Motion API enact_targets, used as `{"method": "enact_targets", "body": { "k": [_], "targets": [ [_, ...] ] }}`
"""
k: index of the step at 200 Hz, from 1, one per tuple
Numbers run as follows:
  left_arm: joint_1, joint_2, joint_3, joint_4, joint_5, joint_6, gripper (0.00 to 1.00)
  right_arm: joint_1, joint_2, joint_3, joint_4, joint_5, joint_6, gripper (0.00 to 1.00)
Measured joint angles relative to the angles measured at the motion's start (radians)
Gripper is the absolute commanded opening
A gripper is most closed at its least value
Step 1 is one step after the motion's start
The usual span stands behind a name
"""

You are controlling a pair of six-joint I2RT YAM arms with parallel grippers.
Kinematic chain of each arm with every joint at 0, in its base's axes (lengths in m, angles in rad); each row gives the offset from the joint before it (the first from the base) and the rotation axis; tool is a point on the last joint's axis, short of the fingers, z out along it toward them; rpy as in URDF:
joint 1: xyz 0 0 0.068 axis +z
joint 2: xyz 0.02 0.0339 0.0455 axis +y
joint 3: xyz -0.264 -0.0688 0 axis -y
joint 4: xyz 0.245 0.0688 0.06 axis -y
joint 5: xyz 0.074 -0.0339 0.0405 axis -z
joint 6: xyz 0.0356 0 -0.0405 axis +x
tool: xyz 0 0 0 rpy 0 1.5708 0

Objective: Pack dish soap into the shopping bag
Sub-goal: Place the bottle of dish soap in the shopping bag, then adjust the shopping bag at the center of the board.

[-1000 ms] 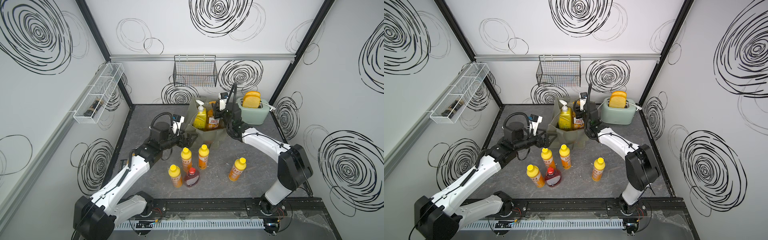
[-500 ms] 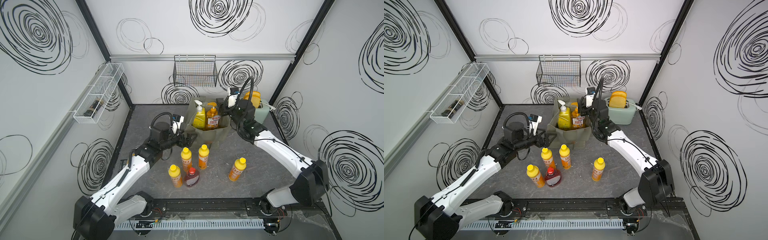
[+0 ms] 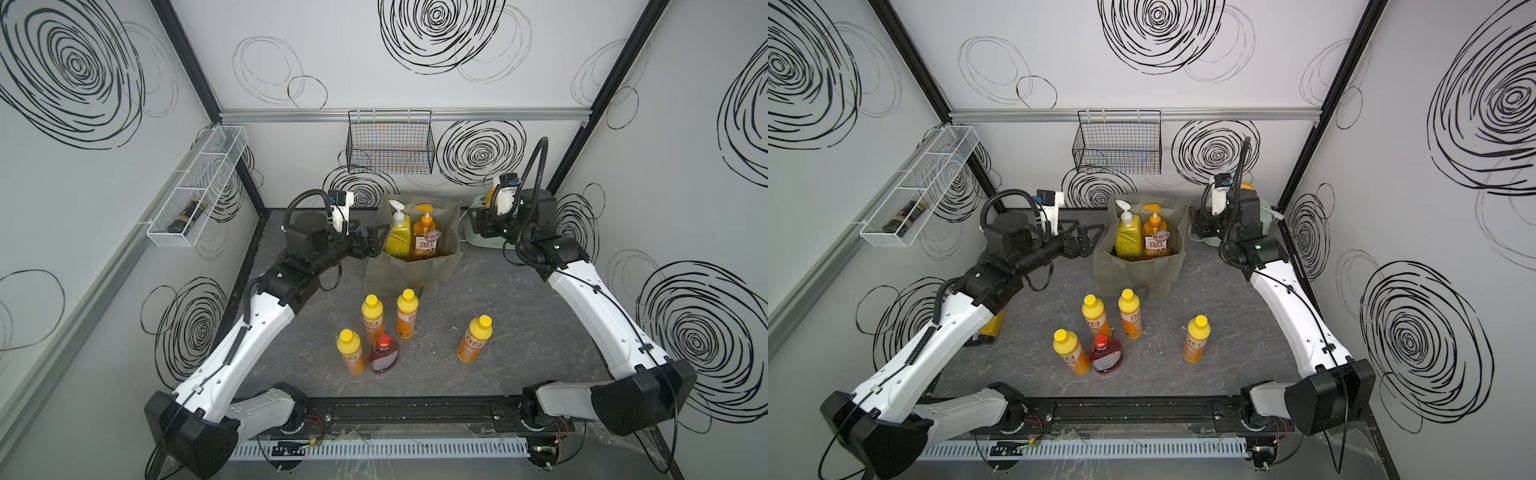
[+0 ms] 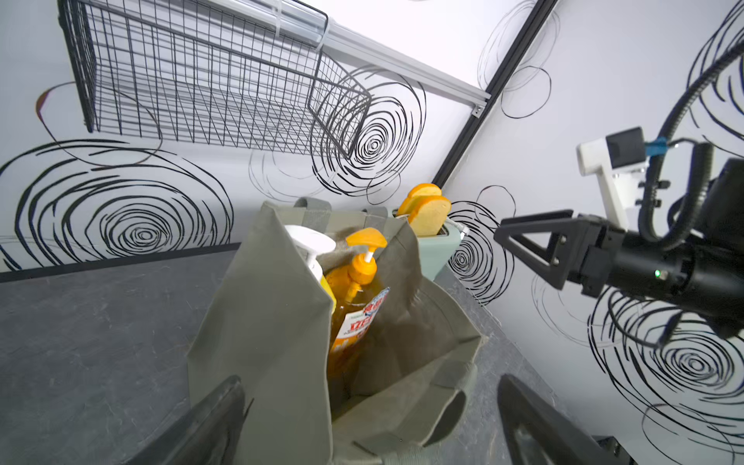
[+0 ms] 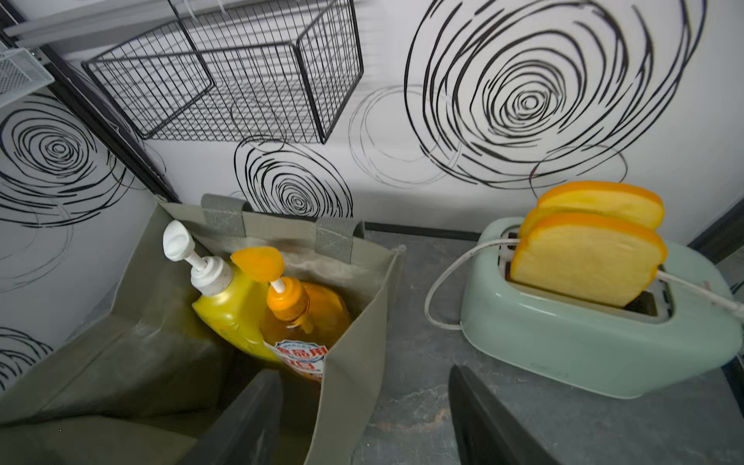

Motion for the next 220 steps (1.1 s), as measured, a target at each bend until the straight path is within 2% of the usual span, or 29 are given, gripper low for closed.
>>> {"method": "enact_targets", "body": {
  "k": [64, 97, 112, 140, 174, 197, 220],
  "targets": [
    [-0.018, 0.236, 0.168, -0.160, -0.142, 0.085, 0.96, 0.016, 0.151, 0.032, -0.097, -0.120, 0.013, 0.68],
    [-0.070, 0.309, 0.239, -0.222, -0.207, 0.136, 0.95, 0.050, 0.219, 0.093, -0.140, -0.105, 0.012, 0.58],
    [-0.090, 0.323, 0.240, -0.240, -0.230, 0.153, 0.90, 0.060, 0.240, 0.117, -0.156, -0.087, 0.009, 0.52],
    [-0.107, 0.349, 0.240, -0.269, -0.256, 0.179, 0.70, 0.074, 0.276, 0.154, -0.175, -0.054, 0.000, 0.31],
    [-0.106, 0.356, 0.240, -0.284, -0.274, 0.196, 0.36, 0.089, 0.299, 0.185, -0.195, -0.026, -0.008, 0.08],
    [-0.103, 0.356, 0.237, -0.284, -0.277, 0.198, 0.23, 0.101, 0.299, 0.203, -0.205, -0.009, -0.014, 0.01],
    [-0.095, 0.348, 0.218, -0.277, -0.272, 0.196, 0.13, 0.103, 0.299, 0.208, -0.211, 0.003, -0.019, 0.00]
  ]
}}
